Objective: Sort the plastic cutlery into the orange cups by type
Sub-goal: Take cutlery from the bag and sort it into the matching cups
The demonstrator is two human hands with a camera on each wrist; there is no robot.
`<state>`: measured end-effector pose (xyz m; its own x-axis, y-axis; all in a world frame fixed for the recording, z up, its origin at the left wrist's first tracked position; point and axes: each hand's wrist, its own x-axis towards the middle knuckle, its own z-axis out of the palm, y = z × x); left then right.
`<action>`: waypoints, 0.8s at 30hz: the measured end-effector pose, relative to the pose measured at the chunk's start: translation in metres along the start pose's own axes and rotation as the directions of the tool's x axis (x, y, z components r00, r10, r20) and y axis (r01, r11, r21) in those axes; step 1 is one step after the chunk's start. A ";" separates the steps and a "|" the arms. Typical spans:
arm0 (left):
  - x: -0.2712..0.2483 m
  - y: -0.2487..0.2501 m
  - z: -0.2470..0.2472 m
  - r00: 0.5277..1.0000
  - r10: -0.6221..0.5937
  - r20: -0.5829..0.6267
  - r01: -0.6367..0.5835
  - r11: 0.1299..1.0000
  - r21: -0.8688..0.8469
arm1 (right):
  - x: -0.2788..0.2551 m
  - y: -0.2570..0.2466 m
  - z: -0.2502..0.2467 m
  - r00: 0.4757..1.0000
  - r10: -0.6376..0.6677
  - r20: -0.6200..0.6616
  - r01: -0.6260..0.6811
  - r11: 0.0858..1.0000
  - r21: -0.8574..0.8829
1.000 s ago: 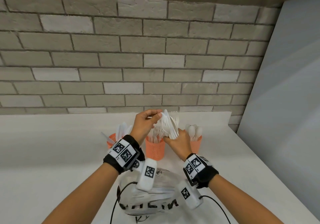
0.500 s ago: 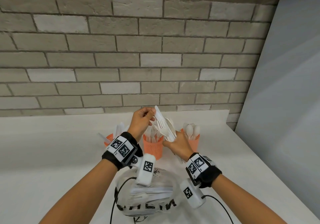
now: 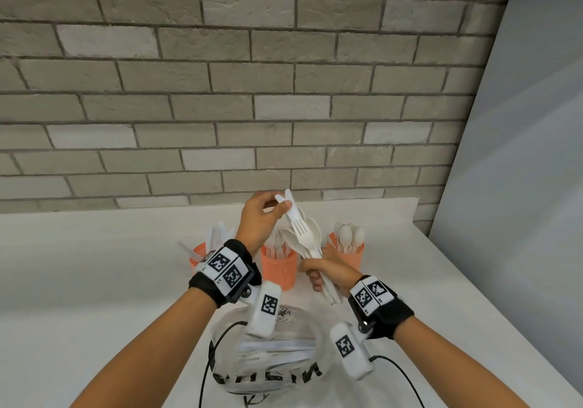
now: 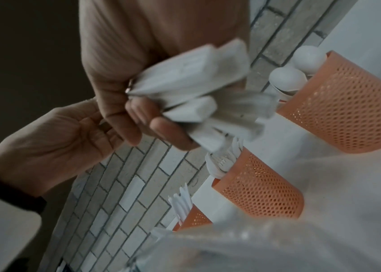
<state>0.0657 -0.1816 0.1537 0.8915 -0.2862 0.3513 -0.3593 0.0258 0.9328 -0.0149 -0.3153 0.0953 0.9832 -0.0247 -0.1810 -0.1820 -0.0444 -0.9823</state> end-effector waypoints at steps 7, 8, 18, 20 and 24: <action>0.003 -0.003 0.003 0.991 0.128 -0.050 -0.124 0.989 0.075 | 0.003 -0.003 -0.004 0.981 0.114 0.157 -0.135 0.982 0.130; 0.003 -0.004 0.003 0.990 0.132 -0.048 -0.128 0.989 0.077 | 0.003 -0.003 -0.004 0.978 0.118 0.170 -0.143 0.980 0.142; -0.003 -0.013 0.007 0.983 0.183 0.013 -0.180 0.944 0.276 | 0.002 -0.010 -0.003 0.972 0.125 0.200 -0.143 0.987 0.075; -0.001 -0.011 0.007 0.992 0.124 0.017 -0.123 0.943 0.308 | 0.002 -0.008 -0.003 0.972 0.118 0.201 -0.133 0.989 0.063; 0.005 -0.005 0.004 1.000 0.013 -0.014 -0.009 0.978 0.207 | 0.005 -0.004 -0.004 0.975 0.131 0.177 -0.145 0.987 0.066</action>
<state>0.0707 -0.1868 0.1500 0.8905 -0.2728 0.3640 -0.4171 -0.1706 0.8927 -0.0094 -0.3195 0.0982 0.9379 0.1468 -0.3142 -0.3212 0.0261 -0.9466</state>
